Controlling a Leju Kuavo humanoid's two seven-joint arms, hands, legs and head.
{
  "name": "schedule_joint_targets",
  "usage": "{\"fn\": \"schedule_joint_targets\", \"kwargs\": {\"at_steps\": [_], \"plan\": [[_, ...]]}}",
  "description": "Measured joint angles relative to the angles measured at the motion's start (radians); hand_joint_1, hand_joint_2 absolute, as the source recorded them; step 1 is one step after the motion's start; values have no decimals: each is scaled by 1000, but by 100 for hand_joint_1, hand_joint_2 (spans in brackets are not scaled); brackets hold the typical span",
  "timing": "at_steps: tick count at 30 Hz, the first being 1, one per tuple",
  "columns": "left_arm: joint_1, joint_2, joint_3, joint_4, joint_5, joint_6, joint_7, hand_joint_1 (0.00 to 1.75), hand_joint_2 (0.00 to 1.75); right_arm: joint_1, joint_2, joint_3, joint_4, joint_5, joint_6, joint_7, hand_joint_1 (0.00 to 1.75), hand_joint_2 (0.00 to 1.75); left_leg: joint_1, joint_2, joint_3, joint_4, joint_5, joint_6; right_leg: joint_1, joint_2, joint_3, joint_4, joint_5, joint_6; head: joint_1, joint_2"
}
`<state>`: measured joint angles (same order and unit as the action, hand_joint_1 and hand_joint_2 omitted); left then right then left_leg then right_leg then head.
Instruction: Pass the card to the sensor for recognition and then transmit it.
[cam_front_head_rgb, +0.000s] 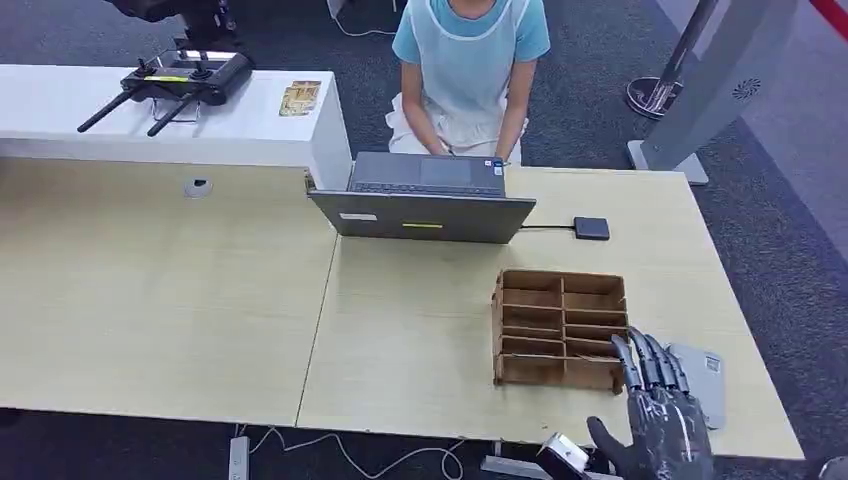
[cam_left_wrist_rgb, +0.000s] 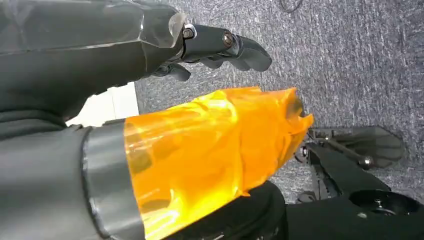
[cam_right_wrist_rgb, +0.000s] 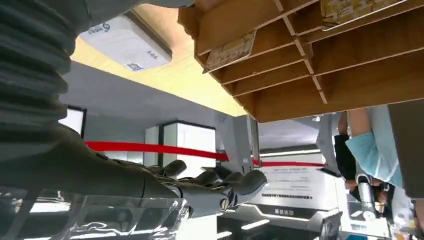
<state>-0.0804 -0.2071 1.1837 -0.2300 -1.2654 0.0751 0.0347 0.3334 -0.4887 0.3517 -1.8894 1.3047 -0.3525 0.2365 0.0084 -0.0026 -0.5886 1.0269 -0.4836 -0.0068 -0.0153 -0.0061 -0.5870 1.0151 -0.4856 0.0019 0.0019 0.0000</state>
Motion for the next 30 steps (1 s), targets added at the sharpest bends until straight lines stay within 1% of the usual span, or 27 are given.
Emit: {"fn": "schedule_joint_targets", "kwargs": {"at_steps": [8,20,25,30], "plan": [[0,0,0,0,0,0,0,0,0,-63,4,5,70,25,16,2,0,175,0,0,0,0,0,0,0,0,0,0,0,0,0,0],[-2,-2,0,0,-3,-2,0,0,0,-140,47,-1,172,47,45,-25,0,175,0,0,0,0,0,0,0,0,0,0,0,0,0,0],[-3,-2,0,0,-4,-2,0,0,0,-154,71,-26,207,72,52,-31,0,175,0,0,0,0,0,0,0,0,0,0,0,0,0,0],[-3,-3,0,0,-9,-2,0,0,0,-158,92,-53,223,109,52,-17,0,175,0,0,0,0,0,0,0,0,0,0,0,0,0,0]]}}
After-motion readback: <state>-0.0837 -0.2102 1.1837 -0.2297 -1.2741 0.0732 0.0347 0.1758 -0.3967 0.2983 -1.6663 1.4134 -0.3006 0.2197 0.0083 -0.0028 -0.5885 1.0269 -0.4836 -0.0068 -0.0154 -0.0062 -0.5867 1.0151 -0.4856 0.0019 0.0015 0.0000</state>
